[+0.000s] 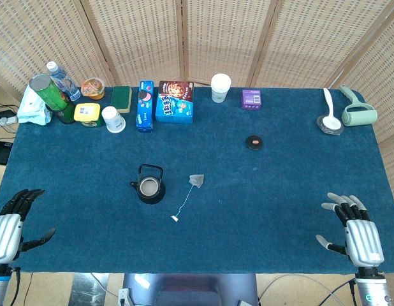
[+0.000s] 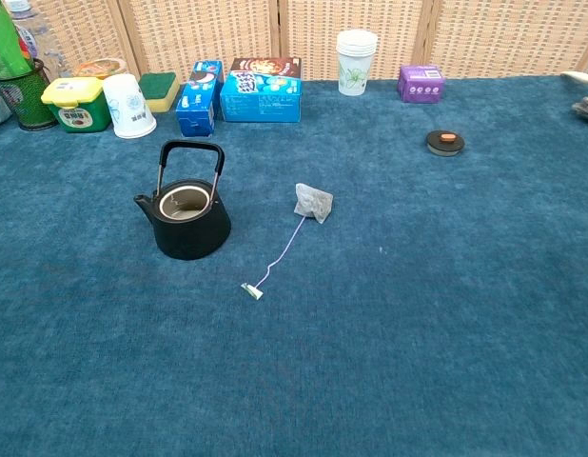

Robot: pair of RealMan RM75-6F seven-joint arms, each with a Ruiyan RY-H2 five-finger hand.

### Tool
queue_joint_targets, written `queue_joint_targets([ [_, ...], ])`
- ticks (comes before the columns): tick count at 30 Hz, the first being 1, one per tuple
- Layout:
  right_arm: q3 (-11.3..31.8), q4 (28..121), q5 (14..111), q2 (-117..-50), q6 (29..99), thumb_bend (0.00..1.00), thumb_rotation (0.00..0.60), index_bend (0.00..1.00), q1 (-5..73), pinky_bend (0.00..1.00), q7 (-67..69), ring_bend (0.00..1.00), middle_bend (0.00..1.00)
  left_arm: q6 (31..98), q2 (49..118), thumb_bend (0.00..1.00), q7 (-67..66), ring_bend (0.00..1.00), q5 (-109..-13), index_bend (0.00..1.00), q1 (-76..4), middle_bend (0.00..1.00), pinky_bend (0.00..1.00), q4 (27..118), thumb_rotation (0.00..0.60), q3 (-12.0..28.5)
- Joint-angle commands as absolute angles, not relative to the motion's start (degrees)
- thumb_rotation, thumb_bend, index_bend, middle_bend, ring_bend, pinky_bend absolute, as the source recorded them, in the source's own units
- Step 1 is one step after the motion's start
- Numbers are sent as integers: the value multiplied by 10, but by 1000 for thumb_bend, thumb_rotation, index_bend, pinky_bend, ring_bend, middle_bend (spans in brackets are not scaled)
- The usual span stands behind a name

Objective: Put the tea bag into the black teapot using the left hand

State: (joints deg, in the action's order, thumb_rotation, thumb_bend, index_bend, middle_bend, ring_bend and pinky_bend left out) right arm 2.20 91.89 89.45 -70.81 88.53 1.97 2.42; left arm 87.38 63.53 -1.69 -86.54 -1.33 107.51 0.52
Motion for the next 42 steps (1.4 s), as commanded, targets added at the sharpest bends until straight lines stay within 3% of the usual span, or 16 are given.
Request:
queue_joint_targets([
  [1, 22, 917, 895, -709, 884, 29, 600, 308, 21, 105, 26, 174, 209, 874, 635, 236, -18, 95, -865, 169, -13, 171, 146, 1076, 600, 5],
  [21, 21, 919, 899, -708, 892, 28, 600, 308, 16, 104, 25, 174, 209, 863, 622, 235, -15, 95, -879, 169, -23, 173, 145, 1075, 600, 7],
  [26, 22, 919, 896, -708, 891, 29, 600, 308, 15, 105, 27, 175, 209, 849, 616, 236, -33, 147, -892, 169, -39, 220, 147, 1079, 600, 12],
  [29, 22, 916, 893, -708, 893, 28, 600, 308, 13, 105, 31, 177, 209, 834, 609, 236, -54, 242, -910, 179, -61, 300, 234, 1087, 600, 21],
  [32, 23, 914, 890, -708, 893, 28, 600, 308, 11, 106, 34, 186, 209, 813, 602, 235, -73, 351, -925, 193, -81, 408, 427, 1095, 600, 24],
  [35, 24, 911, 888, -707, 894, 29, 600, 308, 10, 107, 39, 194, 209, 787, 597, 237, -93, 539, -938, 215, -103, 605, 630, 1103, 600, 28],
  [37, 24, 909, 888, -706, 894, 29, 600, 308, 10, 120, 42, 204, 209, 764, 596, 243, -107, 716, -944, 265, -121, 807, 740, 1108, 600, 30],
  [39, 24, 907, 886, -705, 894, 28, 600, 308, 9, 139, 46, 218, 210, 747, 596, 250, -119, 807, -949, 302, -136, 917, 794, 1111, 600, 32],
  [42, 24, 904, 885, -705, 895, 28, 600, 308, 7, 149, 51, 227, 214, 721, 599, 261, -139, 876, -948, 330, -155, 988, 843, 1117, 600, 35],
])
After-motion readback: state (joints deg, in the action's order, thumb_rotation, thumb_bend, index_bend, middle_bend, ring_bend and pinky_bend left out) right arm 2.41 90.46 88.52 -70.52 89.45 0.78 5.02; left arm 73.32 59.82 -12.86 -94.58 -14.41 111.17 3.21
